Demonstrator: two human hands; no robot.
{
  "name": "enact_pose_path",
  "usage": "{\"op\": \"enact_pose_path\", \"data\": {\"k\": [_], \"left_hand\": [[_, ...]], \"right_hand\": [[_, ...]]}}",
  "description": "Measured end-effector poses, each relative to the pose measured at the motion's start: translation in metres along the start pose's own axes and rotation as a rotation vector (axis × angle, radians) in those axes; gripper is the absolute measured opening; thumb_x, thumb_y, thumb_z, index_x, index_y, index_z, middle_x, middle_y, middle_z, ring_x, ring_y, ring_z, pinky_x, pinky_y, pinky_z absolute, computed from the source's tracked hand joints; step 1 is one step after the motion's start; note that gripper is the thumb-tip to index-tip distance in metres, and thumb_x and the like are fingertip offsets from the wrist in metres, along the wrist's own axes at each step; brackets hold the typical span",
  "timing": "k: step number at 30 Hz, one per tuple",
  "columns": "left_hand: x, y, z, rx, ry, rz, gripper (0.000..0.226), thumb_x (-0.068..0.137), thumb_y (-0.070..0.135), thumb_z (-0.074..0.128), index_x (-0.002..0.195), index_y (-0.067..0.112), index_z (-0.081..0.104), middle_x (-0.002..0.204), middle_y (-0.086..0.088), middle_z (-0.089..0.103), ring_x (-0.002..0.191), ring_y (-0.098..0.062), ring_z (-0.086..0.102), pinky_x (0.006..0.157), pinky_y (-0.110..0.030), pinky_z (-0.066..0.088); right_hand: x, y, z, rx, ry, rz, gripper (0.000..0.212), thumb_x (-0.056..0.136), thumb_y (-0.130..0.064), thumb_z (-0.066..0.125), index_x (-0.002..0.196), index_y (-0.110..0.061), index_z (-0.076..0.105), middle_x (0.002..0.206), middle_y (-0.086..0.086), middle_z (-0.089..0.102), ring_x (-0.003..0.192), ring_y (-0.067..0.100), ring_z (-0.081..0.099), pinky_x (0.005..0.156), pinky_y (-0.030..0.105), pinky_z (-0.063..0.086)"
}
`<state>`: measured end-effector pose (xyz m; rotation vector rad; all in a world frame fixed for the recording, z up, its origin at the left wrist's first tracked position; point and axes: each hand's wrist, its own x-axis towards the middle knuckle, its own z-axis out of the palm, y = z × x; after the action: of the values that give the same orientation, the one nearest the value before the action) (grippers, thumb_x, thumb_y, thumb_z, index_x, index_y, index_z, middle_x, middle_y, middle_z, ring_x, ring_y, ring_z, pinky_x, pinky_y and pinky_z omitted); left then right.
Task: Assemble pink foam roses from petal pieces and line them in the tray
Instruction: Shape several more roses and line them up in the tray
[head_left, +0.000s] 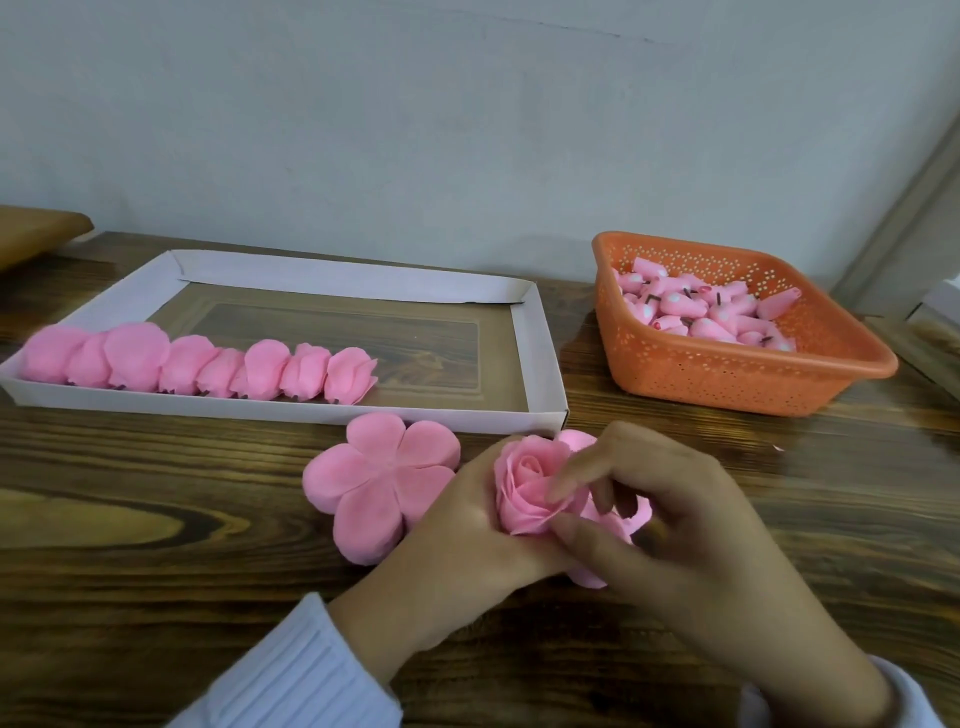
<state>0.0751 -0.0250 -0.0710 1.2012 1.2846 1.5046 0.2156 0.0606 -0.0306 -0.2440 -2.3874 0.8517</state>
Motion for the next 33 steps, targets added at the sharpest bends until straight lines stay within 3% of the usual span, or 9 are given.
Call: {"op": "enact_pose_path", "data": {"k": [5,9,15,23,27,29,31,33], "left_hand": [[-0.001,-0.001,0.0,-0.077,-0.037,-0.045,0.061,0.063,-0.002,0.076,0.117,0.018,0.057,0.1,0.003,0.071,0.097,-0.013,0.068,0.076,-0.022,0.053],[0.0,0.001,0.002,-0.117,-0.066,-0.056,0.057,0.066,-0.008,0.069,0.116,0.017,0.058,0.097,0.0,0.072,0.092,-0.015,0.068,0.074,-0.024,0.054],[0.002,-0.003,0.001,-0.183,-0.074,-0.091,0.048,0.078,-0.006,0.059,0.119,0.019,0.06,0.105,-0.012,0.07,0.096,-0.032,0.069,0.078,-0.034,0.058],[0.003,-0.008,0.001,0.046,0.059,-0.034,0.041,0.072,-0.004,0.068,0.099,0.027,0.064,0.09,0.005,0.072,0.089,-0.01,0.069,0.074,-0.021,0.056],[0.001,-0.006,0.0,0.135,0.034,-0.015,0.051,0.078,-0.019,0.057,0.086,0.032,0.055,0.072,0.029,0.067,0.069,0.014,0.062,0.061,-0.003,0.045],[0.001,-0.006,0.003,0.141,0.048,0.004,0.046,0.076,-0.012,0.06,0.087,0.032,0.052,0.07,0.035,0.064,0.068,0.018,0.06,0.06,-0.001,0.043],[0.002,-0.007,0.005,0.078,0.085,0.013,0.036,0.067,0.009,0.069,0.093,0.028,0.055,0.078,0.028,0.068,0.078,0.012,0.064,0.068,-0.006,0.048],[0.002,-0.007,0.003,0.003,0.051,-0.019,0.046,0.065,0.007,0.068,0.107,0.023,0.06,0.096,0.01,0.073,0.096,-0.007,0.068,0.081,-0.024,0.055]], "right_hand": [[0.0,0.002,0.003,-0.103,0.022,-0.062,0.023,0.075,-0.009,0.073,0.093,-0.021,0.066,0.073,-0.013,0.051,0.069,0.004,0.051,0.064,0.01,0.038],[-0.001,0.002,0.001,-0.154,0.04,-0.121,0.02,0.076,-0.008,0.073,0.091,-0.02,0.066,0.074,-0.013,0.049,0.07,0.001,0.05,0.066,0.007,0.035],[0.0,0.004,0.003,-0.244,0.01,-0.067,0.019,0.077,-0.012,0.071,0.092,-0.023,0.07,0.073,-0.014,0.048,0.07,-0.005,0.046,0.066,0.006,0.034],[-0.003,0.0,0.008,-0.207,-0.058,0.0,0.011,0.085,-0.037,0.057,0.094,-0.034,0.063,0.052,-0.008,0.052,0.044,0.002,0.044,0.048,0.008,0.031],[-0.004,-0.001,0.021,-0.209,0.01,0.044,0.015,0.082,-0.043,0.057,0.093,-0.034,0.062,0.048,-0.013,0.046,0.043,0.0,0.043,0.049,0.007,0.032],[-0.005,-0.001,0.026,-0.23,0.059,0.051,0.013,0.08,-0.043,0.06,0.087,-0.032,0.062,0.046,-0.014,0.041,0.042,0.0,0.041,0.048,0.009,0.032],[-0.005,-0.003,0.027,-0.246,0.088,0.046,0.009,0.081,-0.039,0.06,0.085,-0.031,0.061,0.046,-0.01,0.042,0.042,0.004,0.04,0.046,0.013,0.033],[-0.004,-0.004,0.024,-0.245,0.117,0.036,0.006,0.082,-0.035,0.06,0.087,-0.031,0.06,0.047,-0.007,0.047,0.043,0.007,0.043,0.046,0.014,0.035]]}}
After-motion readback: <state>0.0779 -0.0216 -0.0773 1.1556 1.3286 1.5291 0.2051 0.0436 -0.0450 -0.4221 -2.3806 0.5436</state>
